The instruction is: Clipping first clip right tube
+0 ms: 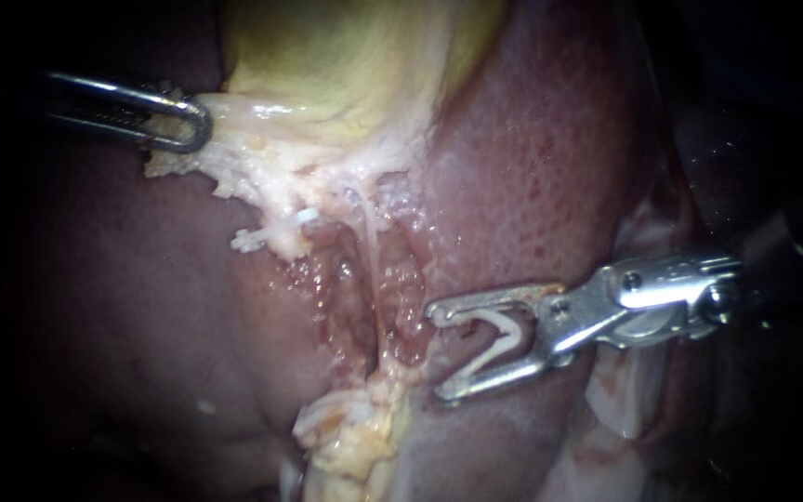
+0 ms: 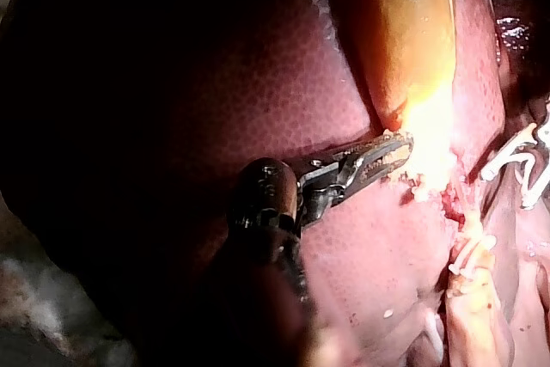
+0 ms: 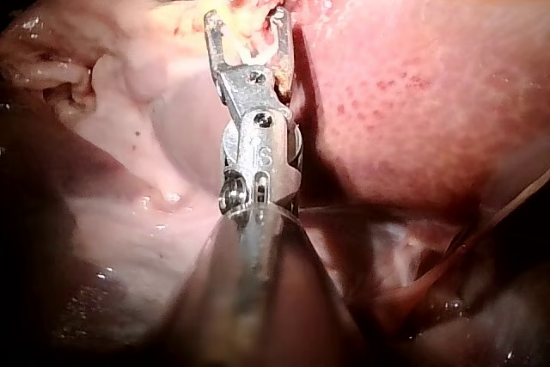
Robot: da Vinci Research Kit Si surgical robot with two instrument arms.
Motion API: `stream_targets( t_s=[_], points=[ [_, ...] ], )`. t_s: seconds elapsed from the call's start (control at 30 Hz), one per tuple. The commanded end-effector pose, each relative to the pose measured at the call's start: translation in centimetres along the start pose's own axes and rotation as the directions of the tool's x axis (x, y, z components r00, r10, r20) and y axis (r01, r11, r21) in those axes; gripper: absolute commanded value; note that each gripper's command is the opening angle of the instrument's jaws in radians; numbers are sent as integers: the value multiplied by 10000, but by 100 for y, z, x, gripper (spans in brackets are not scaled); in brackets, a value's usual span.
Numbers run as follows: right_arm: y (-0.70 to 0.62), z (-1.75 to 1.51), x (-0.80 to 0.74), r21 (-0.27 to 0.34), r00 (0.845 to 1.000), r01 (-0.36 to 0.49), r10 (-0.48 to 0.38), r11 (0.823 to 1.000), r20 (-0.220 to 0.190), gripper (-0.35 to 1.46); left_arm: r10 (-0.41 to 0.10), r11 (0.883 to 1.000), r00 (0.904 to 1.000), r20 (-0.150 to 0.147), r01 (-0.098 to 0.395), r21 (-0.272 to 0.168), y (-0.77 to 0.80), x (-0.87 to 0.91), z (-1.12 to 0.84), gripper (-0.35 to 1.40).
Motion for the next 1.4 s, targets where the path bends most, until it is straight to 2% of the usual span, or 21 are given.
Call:
stream_targets(
  t_s=[0.03, 0.23, 0.37, 0.5, 0.73, 0.87, 1.07, 1.2, 1.33, 1.4],
  points=[
    [5, 4, -3, -27, 10000, -26, 26, 10000, -34, 45, 1, 10000, 10000, 0, -1, 5, 0, 0, 0, -35],
    [25, 20, -22, -180, 9997, -248, 246, 9995, -76, 47, 0, 10000, 10000, -1, 0, 6, 1, 0, 0, -35],
    [32, 31, -32, -225, 9989, -414, 408, 9989, -243, 47, -1, 10000, 10000, -4, 1, 11, 1, 0, 0, -35],
    [37, 46, -33, -218, 9953, -660, 643, 9976, -726, 47, -1, 10000, 10000, -5, 1, 12, 1, 0, 1, -35],
    [42, 71, -23, -136, 9831, -1088, 1056, 9940, -1493, 49, -3, 10000, 10000, -8, 3, 18, 2, 0, 1, -35],
    [35, 78, -18, 40, 9776, -1276, 1264, 9918, -1682, 49, -3, 10000, 10000, -9, 3, 20, 2, 0, 1, -35],
    [13, 78, -10, 718, 9786, -1291, 1388, 9890, -1520, 47, -3, 10000, 10000, -10, 3, 21, 2, 0, 1, -35],
    [-7, 74, 0, 1128, 9797, -1251, 1407, 9857, -1427, 45, -3, 10000, 10000, -9, 3, 20, 2, 0, 1, -35],
    [-20, 69, 13, 1354, 9799, -1236, 1424, 9830, -1396, 43, -3, 10000, 10000, -8, 3, 18, 2, 0, 1, -35],
    [-23, 68, 18, 1409, 9760, -1484, 1679, 9788, -1383, 41, -3, 10000, 10000, -8, 3, 18, 2, 0, 1, -35]
  ],
)
